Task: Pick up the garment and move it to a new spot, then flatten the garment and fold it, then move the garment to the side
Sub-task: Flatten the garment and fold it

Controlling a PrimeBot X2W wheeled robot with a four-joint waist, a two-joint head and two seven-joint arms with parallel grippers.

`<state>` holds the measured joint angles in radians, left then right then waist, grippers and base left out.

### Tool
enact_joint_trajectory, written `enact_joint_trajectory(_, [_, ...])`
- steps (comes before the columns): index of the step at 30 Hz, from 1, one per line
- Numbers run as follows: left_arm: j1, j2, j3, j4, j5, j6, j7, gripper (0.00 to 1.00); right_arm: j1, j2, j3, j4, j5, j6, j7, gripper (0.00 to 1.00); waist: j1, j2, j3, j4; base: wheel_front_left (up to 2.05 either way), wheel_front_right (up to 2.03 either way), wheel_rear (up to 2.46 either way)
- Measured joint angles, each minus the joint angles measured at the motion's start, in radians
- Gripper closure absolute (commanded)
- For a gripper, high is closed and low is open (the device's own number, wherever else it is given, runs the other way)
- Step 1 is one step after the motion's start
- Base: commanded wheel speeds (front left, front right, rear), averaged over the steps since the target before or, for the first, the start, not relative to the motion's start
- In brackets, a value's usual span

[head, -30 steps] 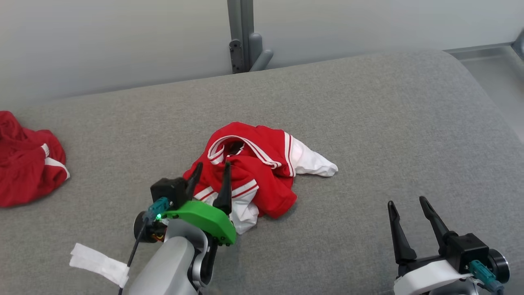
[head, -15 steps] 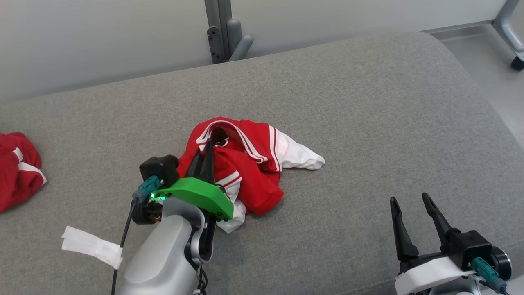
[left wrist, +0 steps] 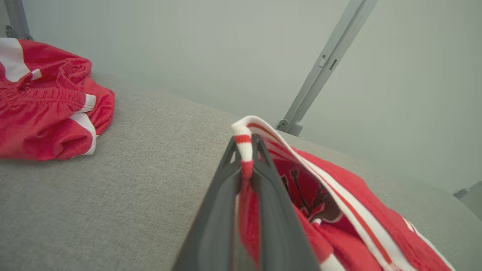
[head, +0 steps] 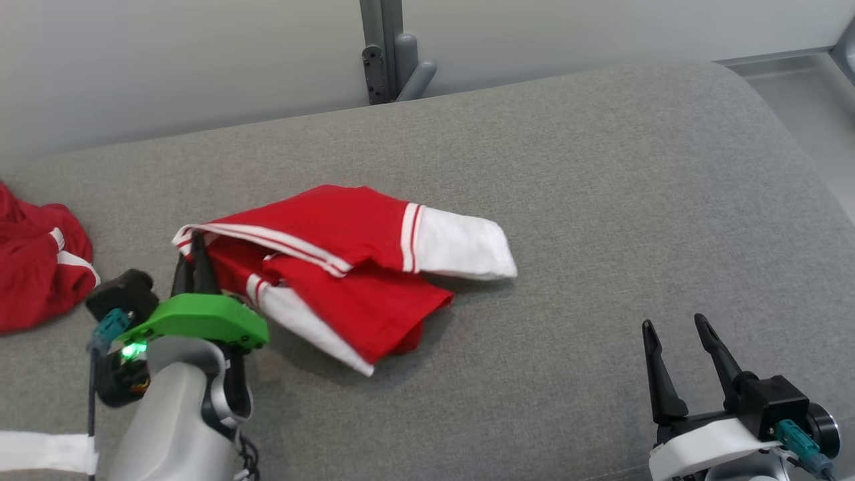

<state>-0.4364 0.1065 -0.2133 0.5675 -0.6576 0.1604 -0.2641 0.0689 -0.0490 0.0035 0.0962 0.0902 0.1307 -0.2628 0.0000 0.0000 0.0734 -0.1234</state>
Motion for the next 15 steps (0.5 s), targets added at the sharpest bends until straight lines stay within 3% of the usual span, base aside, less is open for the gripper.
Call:
enact_joint_trajectory(6, [0.079, 0.017, 0.134, 0.056, 0.024, 0.001, 0.000, 1.00, 0.000, 0.000, 0.006, 0.002, 0.000, 0.000, 0.000, 0.00, 0.0000, 0.0000, -0.003, 0.022, 0.00, 0.00, 0.00])
enact_joint_trajectory(12, [0.138, 0.011, 0.205, 0.118, 0.054, -0.025, 0.000, 1.00, 0.002, 0.000, 0.008, 0.005, -0.005, 0.000, 0.000, 0.00, 0.0000, 0.0000, -0.011, 0.038, 0.00, 0.00, 0.00])
enact_joint_trajectory(14, [0.149, 0.007, 0.224, 0.126, 0.072, -0.038, 0.000, 0.60, 0.004, 0.000, 0.008, 0.007, -0.006, 0.000, 0.000, 0.00, 0.0000, 0.0000, -0.015, 0.042, 0.00, 0.00, 0.00])
enact_joint_trajectory(15, [0.153, 0.005, 0.233, 0.128, 0.086, -0.042, 0.000, 0.00, 0.006, 0.000, 0.009, 0.007, -0.007, 0.000, 0.000, 0.00, 0.0000, 0.0000, -0.018, 0.044, 0.00, 0.00, 0.00])
